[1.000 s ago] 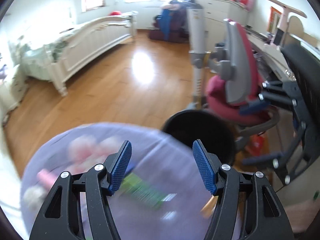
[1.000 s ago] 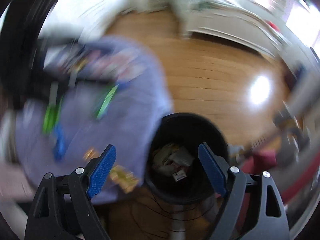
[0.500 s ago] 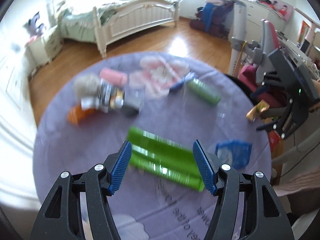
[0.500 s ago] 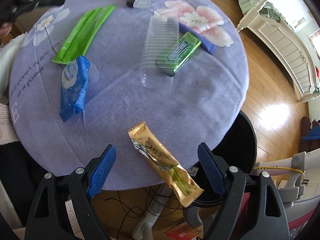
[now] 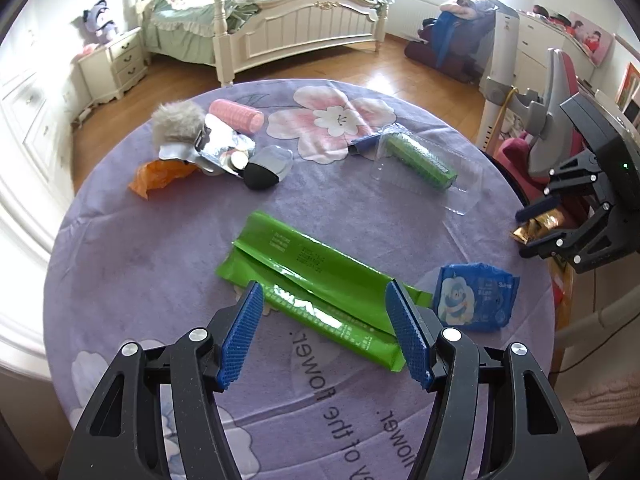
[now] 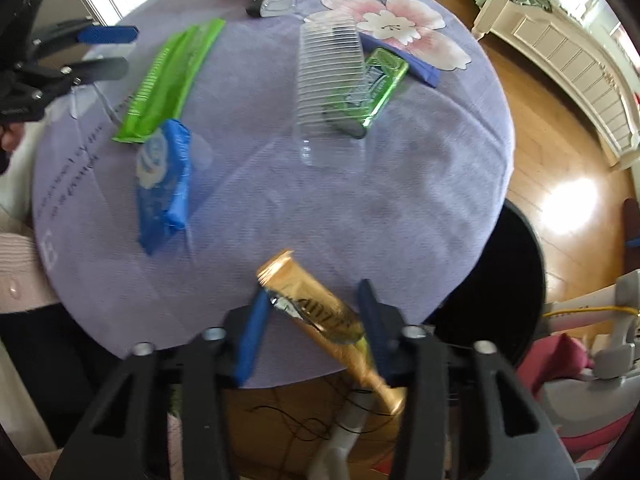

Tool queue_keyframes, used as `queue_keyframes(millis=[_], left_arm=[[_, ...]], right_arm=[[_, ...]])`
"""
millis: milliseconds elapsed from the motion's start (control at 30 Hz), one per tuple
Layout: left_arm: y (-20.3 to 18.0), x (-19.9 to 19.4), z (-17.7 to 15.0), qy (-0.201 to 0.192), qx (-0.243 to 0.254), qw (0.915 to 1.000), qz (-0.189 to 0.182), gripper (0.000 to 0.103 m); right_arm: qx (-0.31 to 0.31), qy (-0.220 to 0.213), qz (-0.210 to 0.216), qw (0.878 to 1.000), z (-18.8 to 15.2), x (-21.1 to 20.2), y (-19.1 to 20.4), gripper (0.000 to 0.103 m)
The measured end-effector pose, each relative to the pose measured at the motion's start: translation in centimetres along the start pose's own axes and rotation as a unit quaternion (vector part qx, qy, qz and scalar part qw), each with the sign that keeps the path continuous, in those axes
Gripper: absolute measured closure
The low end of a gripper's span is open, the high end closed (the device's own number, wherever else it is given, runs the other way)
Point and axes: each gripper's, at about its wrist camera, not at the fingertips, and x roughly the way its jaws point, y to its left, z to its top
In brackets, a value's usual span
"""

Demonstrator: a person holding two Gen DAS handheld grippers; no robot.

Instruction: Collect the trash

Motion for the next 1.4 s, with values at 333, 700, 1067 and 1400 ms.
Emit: queue_keyframes(millis=[333,700,1067,1400], left_arm=[[0.2,1.3,-0.6,0.022,-0.037,0.999,0.008,0.039],[0.6,4.4,-0.1,0.064,-0.081,0.9939,0.04,0.039],[0.5,7.1,2.6,0.044,-0.083,0.9955,-0.014,0.094],[-1.0,4.8,3.6,0.003,-0.047,0.9989,0.002,0.098]], right_arm=[[0.035,-0.034,0.018,0.999,0.7,-1.2,-0.6,0.094],[0.021,-0.129,0.0,0.991,2.9,-7.4,1.4,0.094],[0.049,-0.162,0.015,0.985,3.1,-8.4,1.4,0.094],[0.089,-0.184,0.019,0.979,2.5,-8.8,-0.3,0.094]])
